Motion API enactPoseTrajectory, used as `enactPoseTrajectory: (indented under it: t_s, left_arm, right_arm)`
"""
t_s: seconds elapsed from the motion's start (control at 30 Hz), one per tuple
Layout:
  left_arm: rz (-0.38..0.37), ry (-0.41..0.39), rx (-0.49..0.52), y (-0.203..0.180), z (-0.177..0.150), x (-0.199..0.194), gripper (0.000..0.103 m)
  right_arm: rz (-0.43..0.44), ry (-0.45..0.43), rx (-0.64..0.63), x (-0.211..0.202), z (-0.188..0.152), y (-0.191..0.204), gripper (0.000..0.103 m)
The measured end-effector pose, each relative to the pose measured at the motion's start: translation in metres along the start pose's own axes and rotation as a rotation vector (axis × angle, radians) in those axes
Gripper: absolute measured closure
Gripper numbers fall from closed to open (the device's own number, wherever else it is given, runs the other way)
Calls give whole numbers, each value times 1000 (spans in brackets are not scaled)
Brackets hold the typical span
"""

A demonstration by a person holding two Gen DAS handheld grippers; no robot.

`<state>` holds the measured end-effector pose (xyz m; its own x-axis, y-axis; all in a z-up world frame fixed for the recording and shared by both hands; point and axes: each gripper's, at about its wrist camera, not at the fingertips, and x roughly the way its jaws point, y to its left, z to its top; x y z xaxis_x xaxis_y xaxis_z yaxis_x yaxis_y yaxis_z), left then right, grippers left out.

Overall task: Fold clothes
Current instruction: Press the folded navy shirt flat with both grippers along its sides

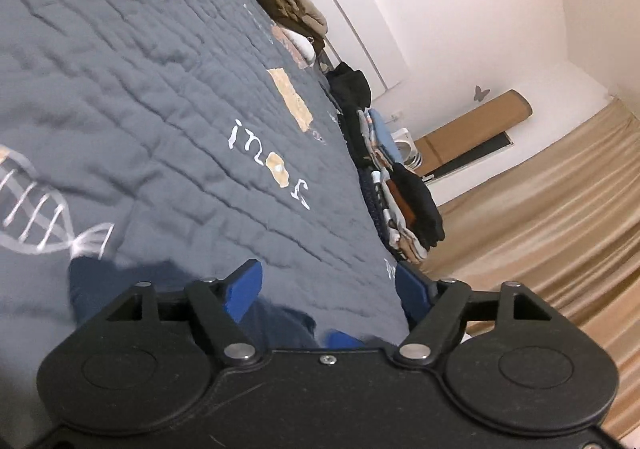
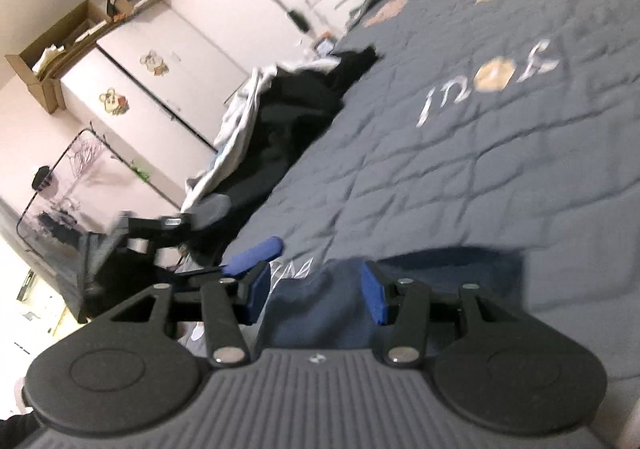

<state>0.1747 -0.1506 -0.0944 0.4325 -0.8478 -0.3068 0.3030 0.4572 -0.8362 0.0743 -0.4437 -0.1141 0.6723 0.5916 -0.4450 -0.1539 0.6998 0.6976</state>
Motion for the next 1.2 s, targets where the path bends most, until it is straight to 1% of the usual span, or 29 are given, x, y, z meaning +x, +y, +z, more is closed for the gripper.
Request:
enactPoseTrajectory:
  t_s: [0.03, 0.1, 0.13, 0.17, 0.27, 0.37, 0.4, 0.47, 0.57, 0.6, 0.63, 0.67, 0.73, 0.77, 0.83, 0.93, 1.03, 1.1, 1.2]
  left_arm:
    - [6, 8, -4, -1, -5, -4, 26]
    - [15, 24, -21, 2, -16, -16, 25]
    - [20, 30, -32, 3, -21, -22, 25]
    - [27, 34, -44, 4, -25, -26, 25]
    - [36, 30, -40, 1, -37, -38, 25]
    - [32, 18, -32, -3, -47, -51, 22]
    - [33, 16, -27, -4, -50, -55, 21]
    - [40, 9, -14, -7, -56, -63, 14]
    - [52, -3, 8, -12, -63, -74, 12]
    - [59, -5, 25, -16, -65, -77, 11]
    - [69, -6, 47, -20, -67, -80, 8]
    - [89, -7, 75, -24, -69, -82, 6]
    - [139, -10, 137, -32, -73, -87, 2]
    - [184, -4, 171, -36, -75, -87, 0]
    - [279, 17, 242, -43, -81, -85, 0]
    - [386, 24, 349, -54, -91, -86, 0]
    - [452, 38, 421, -61, -102, -89, 0]
    - [467, 49, 431, -63, -109, -94, 0]
    - [489, 57, 447, -66, -120, -101, 0]
  right_arm:
    - [-27, 29, 1, 9, -3, -3, 54]
    - [-121, 84, 15, 21, -9, -16, 56]
    - [-108, 80, 32, 18, -10, -23, 58]
    - [-89, 73, 51, 15, -12, -30, 58]
    - [-120, 57, 37, -4, -7, -34, 58]
    - [-172, 29, 31, -23, -6, -35, 58]
    - [-194, 21, 37, -29, -7, -33, 57]
    - [-239, 5, 49, -41, -8, -29, 56]
    - [-213, -31, 57, -53, -12, -17, 55]
    - [-210, -23, 44, -53, -16, -9, 54]
    - [-209, -14, 28, -54, -20, 0, 54]
    - [-209, -5, 13, -54, -24, 8, 54]
    - [-259, 7, -24, -55, -34, 22, 54]
    - [-306, 1, -44, -56, -42, 29, 53]
    - [-404, -12, -86, -59, -58, 42, 53]
    - [-550, -33, -149, -62, -82, 60, 52]
    - [-608, -48, -123, -70, -95, 71, 52]
    - [-605, -10, -121, -73, -100, 79, 52]
    - [-598, -38, -135, -83, -112, 94, 52]
